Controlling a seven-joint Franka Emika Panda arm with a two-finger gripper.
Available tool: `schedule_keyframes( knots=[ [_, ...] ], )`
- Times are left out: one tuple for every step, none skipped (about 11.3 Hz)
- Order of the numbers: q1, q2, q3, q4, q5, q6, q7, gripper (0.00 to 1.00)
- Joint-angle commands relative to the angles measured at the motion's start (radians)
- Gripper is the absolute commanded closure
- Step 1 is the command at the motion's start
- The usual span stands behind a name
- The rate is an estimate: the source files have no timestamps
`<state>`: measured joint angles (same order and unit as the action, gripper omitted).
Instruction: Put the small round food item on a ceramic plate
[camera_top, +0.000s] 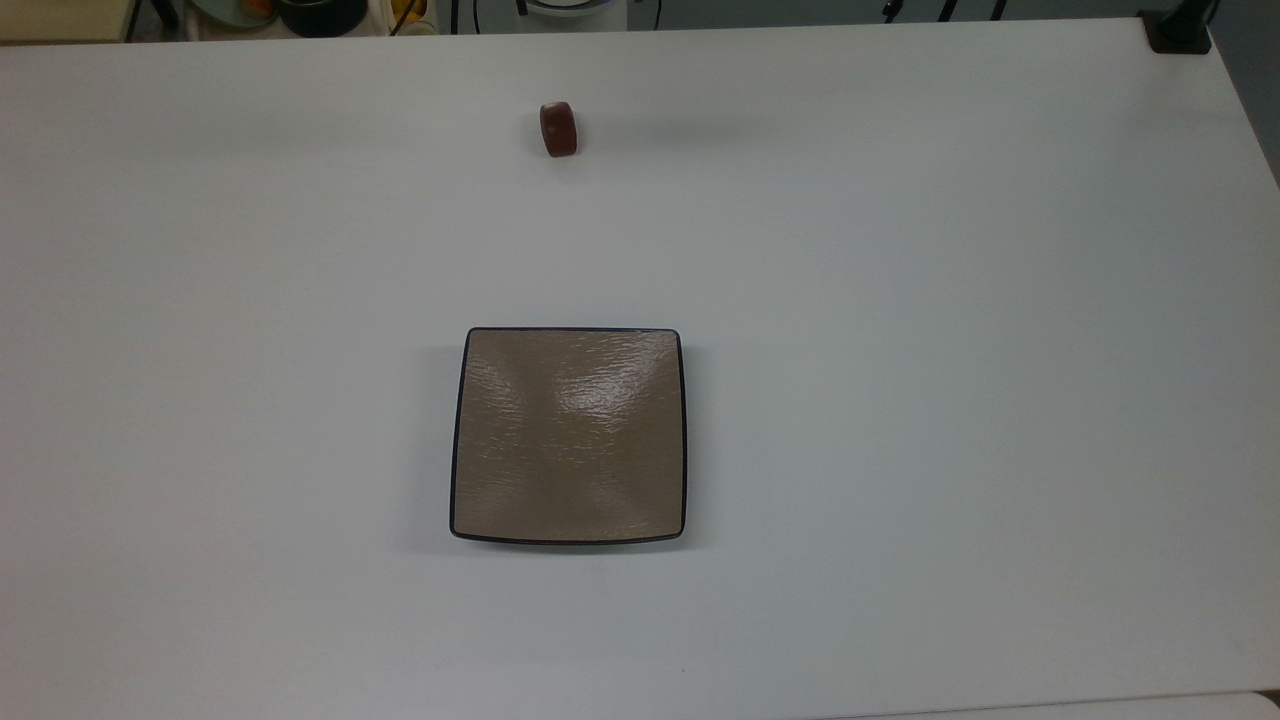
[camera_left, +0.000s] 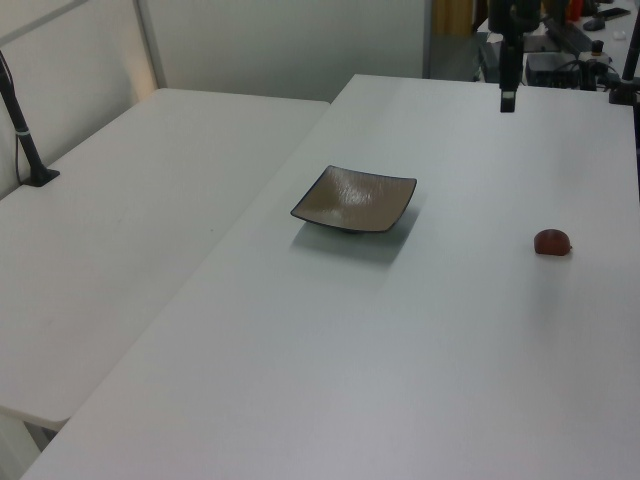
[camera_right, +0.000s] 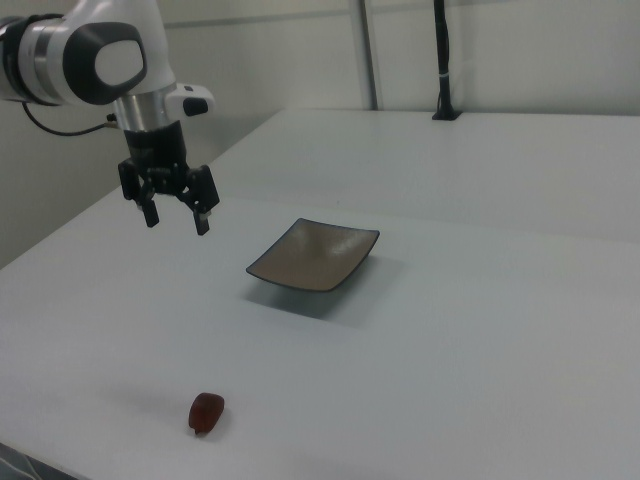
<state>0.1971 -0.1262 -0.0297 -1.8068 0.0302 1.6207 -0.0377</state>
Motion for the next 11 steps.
schedule_keyframes(
  knots=[
    [0.021,-0.061,-0.006,-0.115,-0.016,-0.015,-0.008,0.0],
    [0.024,-0.07,-0.006,-0.149,-0.016,-0.033,-0.008,0.0],
    [0.031,-0.079,-0.006,-0.19,-0.019,-0.042,-0.008,0.0],
    [0.031,-0.082,-0.006,-0.215,-0.023,-0.044,-0.008,0.0],
    [0.031,-0.084,-0.006,-0.236,-0.023,-0.047,-0.008,0.0],
    [0.036,-0.086,-0.003,-0.277,-0.036,-0.047,-0.01,0.0],
    [0.047,-0.095,-0.003,-0.304,-0.053,-0.047,-0.016,0.0],
    [0.05,-0.105,-0.003,-0.351,-0.068,-0.036,-0.017,0.0],
    [0.053,-0.104,-0.003,-0.368,-0.073,-0.036,-0.017,0.0],
    [0.053,-0.104,-0.003,-0.394,-0.073,-0.035,-0.019,0.0],
    [0.053,-0.105,-0.003,-0.419,-0.075,-0.032,-0.019,0.0]
  ],
)
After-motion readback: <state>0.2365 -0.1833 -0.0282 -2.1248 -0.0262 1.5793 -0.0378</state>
